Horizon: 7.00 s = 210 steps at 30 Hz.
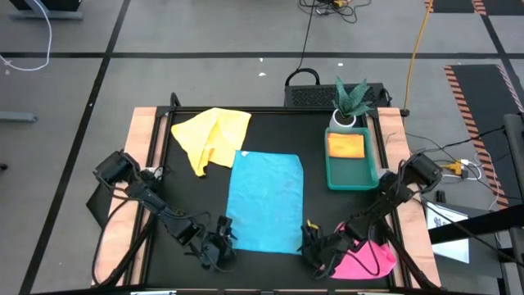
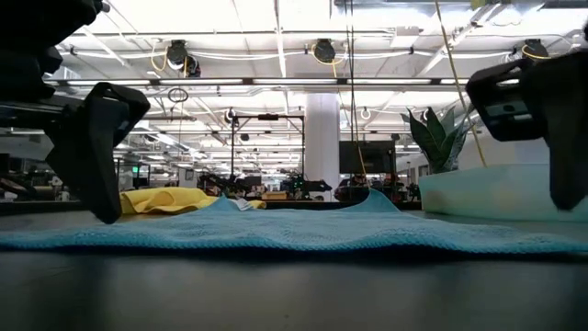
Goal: Fold microfiber towels
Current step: Fold the blue microfiber cloth
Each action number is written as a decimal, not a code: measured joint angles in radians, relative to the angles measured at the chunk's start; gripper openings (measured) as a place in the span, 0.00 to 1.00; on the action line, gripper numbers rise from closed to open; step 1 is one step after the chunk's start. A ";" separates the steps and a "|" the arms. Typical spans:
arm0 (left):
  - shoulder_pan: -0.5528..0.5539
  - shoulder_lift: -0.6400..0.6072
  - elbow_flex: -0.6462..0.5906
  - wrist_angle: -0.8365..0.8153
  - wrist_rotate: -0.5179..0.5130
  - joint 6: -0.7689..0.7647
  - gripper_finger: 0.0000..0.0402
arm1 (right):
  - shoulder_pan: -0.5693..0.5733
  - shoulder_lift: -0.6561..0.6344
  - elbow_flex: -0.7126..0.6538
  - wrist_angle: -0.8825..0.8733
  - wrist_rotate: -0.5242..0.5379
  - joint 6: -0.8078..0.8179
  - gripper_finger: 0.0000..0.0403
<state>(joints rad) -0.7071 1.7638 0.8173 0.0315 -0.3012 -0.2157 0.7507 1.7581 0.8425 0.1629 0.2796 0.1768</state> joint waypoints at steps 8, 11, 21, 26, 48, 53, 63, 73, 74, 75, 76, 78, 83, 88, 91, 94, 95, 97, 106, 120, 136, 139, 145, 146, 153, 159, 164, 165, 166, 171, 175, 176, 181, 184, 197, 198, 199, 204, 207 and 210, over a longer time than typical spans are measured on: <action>0.000 0.000 0.000 0.002 -0.033 0.035 0.71 | -0.003 0.065 0.002 0.004 0.089 -0.009 0.30; -0.005 0.000 0.000 0.001 -0.033 0.057 0.71 | -0.006 0.062 0.002 -0.012 0.120 0.019 0.19; -0.063 0.000 0.000 -0.018 -0.101 0.105 0.71 | -0.008 -0.070 -0.001 -0.139 0.250 0.251 0.01; -0.077 -0.001 -0.003 -0.060 -0.145 0.051 0.71 | -0.003 -0.159 0.000 -0.148 0.272 0.312 0.00; -0.075 -0.055 -0.009 -0.091 -0.003 -0.164 0.02 | 0.060 -0.195 0.000 -0.167 0.177 0.432 0.00; -0.079 -0.116 0.016 -0.057 0.107 -0.236 0.05 | 0.102 -0.195 -0.001 0.008 0.052 0.431 0.00; -0.060 -0.262 0.030 -0.045 -0.045 -0.182 0.03 | 0.119 -0.196 -0.001 0.029 0.196 0.397 0.00; 0.135 -0.303 0.015 -0.299 -0.194 -0.154 0.03 | 0.102 -0.278 -0.001 -0.378 0.626 0.693 0.00; 0.163 -0.300 0.009 -0.299 -0.207 -0.153 0.04 | 0.091 -0.288 -0.001 -0.411 0.644 0.707 0.00; 0.188 -0.299 0.000 -0.299 -0.223 -0.150 0.04 | 0.076 -0.296 -0.001 -0.437 0.652 0.715 0.00; 0.213 -0.299 -0.007 -0.300 -0.240 -0.142 0.04 | 0.057 -0.301 -0.001 -0.458 0.656 0.718 0.00; 0.258 -0.300 -0.020 -0.297 -0.267 -0.123 0.02 | 0.015 -0.303 -0.001 -0.488 0.659 0.720 0.00; 0.362 -0.300 -0.050 -0.295 -0.305 -0.117 0.03 | -0.104 -0.301 -0.025 -0.519 0.627 0.709 0.00; 0.426 -0.300 -0.100 -0.288 -0.305 -0.101 0.02 | -0.195 -0.300 -0.077 -0.519 0.607 0.695 0.00; 0.455 -0.300 -0.138 -0.257 -0.306 -0.101 0.02 | -0.223 -0.300 -0.106 -0.515 0.606 0.697 0.00; 0.468 -0.300 -0.173 -0.186 -0.302 -0.101 0.04 | -0.242 -0.300 -0.124 -0.505 0.578 0.701 0.00; 0.471 -0.300 -0.180 -0.169 -0.301 -0.100 0.04 | -0.246 -0.300 -0.125 -0.505 0.571 0.701 0.00; 0.472 -0.299 -0.186 -0.148 -0.301 -0.094 0.04 | -0.247 -0.300 -0.125 -0.503 0.557 0.700 0.00; 0.428 -0.310 -0.169 -0.115 -0.138 -0.056 0.03 | -0.212 -0.341 -0.125 -0.400 0.417 0.636 0.00; 0.236 -0.420 -0.138 -0.089 -0.066 -0.076 0.02 | -0.094 -0.409 -0.124 -0.130 0.189 0.490 0.00; 0.507 -0.242 -0.142 -0.075 -0.224 -0.075 0.03 | -0.436 -0.318 -0.282 -0.292 0.338 0.696 0.00; 0.533 -0.236 -0.142 -0.073 -0.224 -0.075 0.01 | -0.458 -0.319 -0.306 -0.259 0.410 0.673 0.00; 0.546 -0.236 -0.142 -0.052 -0.256 -0.075 0.05 | -0.459 -0.351 -0.306 -0.242 0.440 0.616 0.00; 0.548 -0.236 -0.142 -0.053 -0.256 -0.075 0.04 | -0.459 -0.358 -0.305 -0.242 0.428 0.610 0.00; 0.540 -0.236 -0.142 -0.060 -0.306 -0.104 0.02 | -0.448 -0.416 -0.304 -0.241 0.428 0.569 0.00; 0.556 -0.236 -0.169 -0.055 -0.312 -0.104 0.02 | -0.448 -0.463 -0.303 -0.241 0.431 0.531 0.00; 0.562 -0.236 -0.205 -0.033 -0.287 -0.124 0.01 | -0.400 -0.505 -0.303 -0.219 0.400 0.503 0.00; 0.552 -0.237 -0.206 -0.031 -0.265 -0.126 0.01 | -0.378 -0.511 -0.303 -0.206 0.364 0.495 0.00; 0.538 -0.242 -0.206 -0.029 -0.239 -0.125 0.01 | -0.353 -0.516 -0.303 -0.181 0.326 0.486 0.00; 0.423 -0.271 -0.205 -0.002 -0.015 -0.082 0.01 | -0.197 -0.520 -0.304 -0.036 0.034 0.446 0.00; 0.320 -0.278 -0.205 0.101 0.341 -0.044 0.02 | -0.072 -0.500 -0.313 0.109 -0.147 0.419 0.00; 0.295 -0.278 -0.205 0.139 0.385 -0.031 0.01 | -0.047 -0.498 -0.313 0.142 -0.151 0.396 0.00; 0.247 -0.278 -0.205 0.276 0.175 -0.002 0.03 | -0.017 -0.518 -0.313 0.176 0.095 0.326 0.00; 0.271 -0.279 -0.205 0.258 -0.098 -0.021 0.04 | -0.057 -0.532 -0.313 0.099 0.288 0.371 0.00; 0.480 -0.279 -0.205 -0.014 -0.292 -0.227 0.01 | -0.371 -0.520 -0.314 -0.191 0.440 0.510 0.00; 0.486 -0.279 -0.205 -0.015 -0.272 -0.222 0.01 | -0.383 -0.520 -0.314 -0.192 0.421 0.500 0.00; 0.489 -0.279 -0.205 -0.012 -0.251 -0.212 0.01 | -0.392 -0.520 -0.314 -0.191 0.403 0.494 0.00; 0.489 -0.279 -0.205 0.000 -0.169 -0.179 0.04 | -0.398 -0.520 -0.314 -0.191 0.372 0.493 0.00; 0.505 -0.279 -0.205 0.000 -0.171 -0.175 0.03 | -0.398 -0.520 -0.314 -0.212 0.373 0.518 0.00; 0.525 -0.276 -0.205 0.000 -0.169 -0.151 0.01 | -0.398 -0.520 -0.314 -0.262 0.373 0.568 0.00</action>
<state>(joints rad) -0.1824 1.4883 0.6125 0.0318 -0.4706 -0.3666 0.3531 1.2385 0.5289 -0.0993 0.6525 0.7446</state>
